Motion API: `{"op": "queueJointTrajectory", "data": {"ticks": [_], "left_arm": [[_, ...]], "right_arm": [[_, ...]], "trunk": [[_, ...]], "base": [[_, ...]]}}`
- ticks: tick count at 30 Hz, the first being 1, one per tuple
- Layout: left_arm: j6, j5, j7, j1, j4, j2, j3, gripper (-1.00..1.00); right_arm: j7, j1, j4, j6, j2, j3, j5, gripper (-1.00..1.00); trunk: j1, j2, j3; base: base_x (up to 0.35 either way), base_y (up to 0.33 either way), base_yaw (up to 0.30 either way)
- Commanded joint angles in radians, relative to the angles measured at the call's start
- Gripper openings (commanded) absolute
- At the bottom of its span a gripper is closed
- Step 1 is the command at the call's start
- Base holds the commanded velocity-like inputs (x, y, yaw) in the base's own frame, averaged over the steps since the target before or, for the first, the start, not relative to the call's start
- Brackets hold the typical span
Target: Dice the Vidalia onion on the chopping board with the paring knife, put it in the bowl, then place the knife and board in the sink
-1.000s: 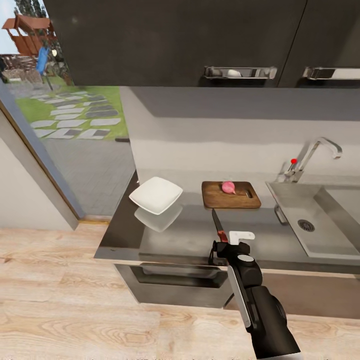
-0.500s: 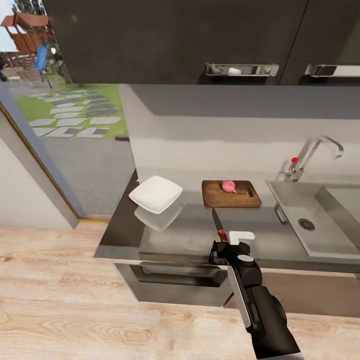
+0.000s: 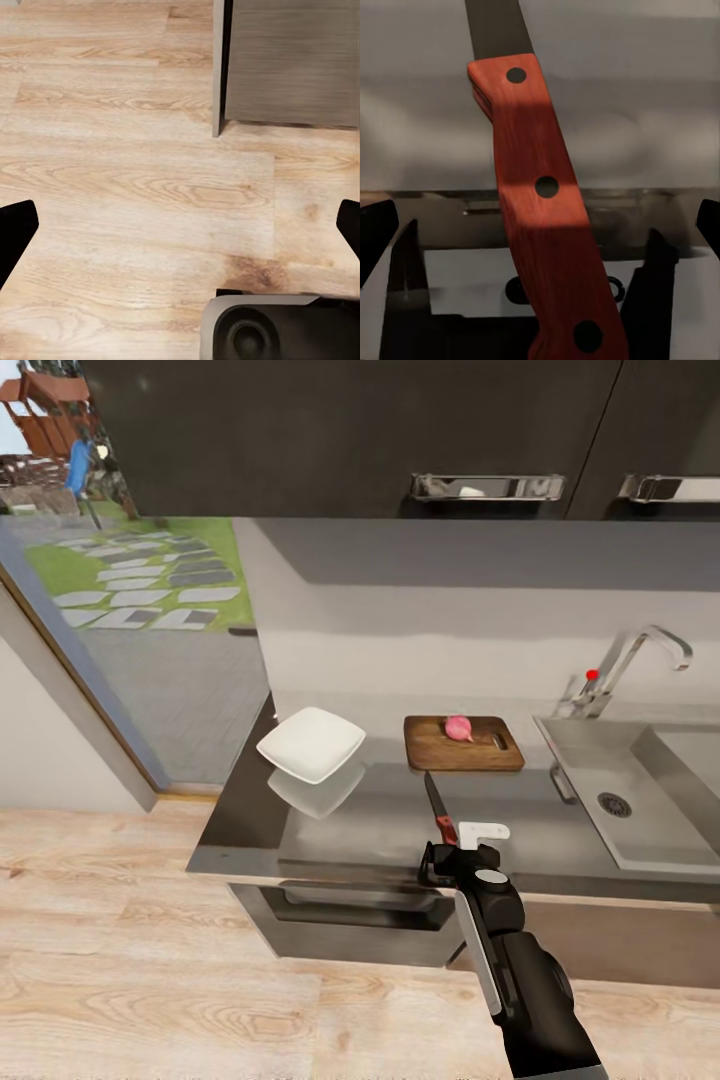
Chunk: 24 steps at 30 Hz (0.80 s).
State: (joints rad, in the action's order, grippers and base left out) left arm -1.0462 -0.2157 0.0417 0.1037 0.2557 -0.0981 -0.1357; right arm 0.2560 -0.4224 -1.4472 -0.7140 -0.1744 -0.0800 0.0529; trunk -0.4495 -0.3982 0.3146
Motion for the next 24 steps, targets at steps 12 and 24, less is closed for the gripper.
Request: {"op": "queueJointTrajectory", "data": {"ticks": [12, 24], "left_arm": [[-0.001, -0.007, 0.004, 0.001, 0.002, -0.001, -0.008, 1.0], [-0.001, -0.007, 0.004, 0.001, 0.002, 0.0, -0.008, 1.0]], "right_arm": [[0.002, -0.001, -0.001, -0.007, 0.0, -0.001, 0.005, 1.0], [0.002, -0.001, -0.001, -0.007, 0.0, -0.001, 0.004, 1.0]], "trunk": [[-0.001, -0.002, 0.008], [-0.001, -0.002, 0.01]], "base": [[0.0, 0.0, 0.0], [0.0, 0.0, 0.0]]}}
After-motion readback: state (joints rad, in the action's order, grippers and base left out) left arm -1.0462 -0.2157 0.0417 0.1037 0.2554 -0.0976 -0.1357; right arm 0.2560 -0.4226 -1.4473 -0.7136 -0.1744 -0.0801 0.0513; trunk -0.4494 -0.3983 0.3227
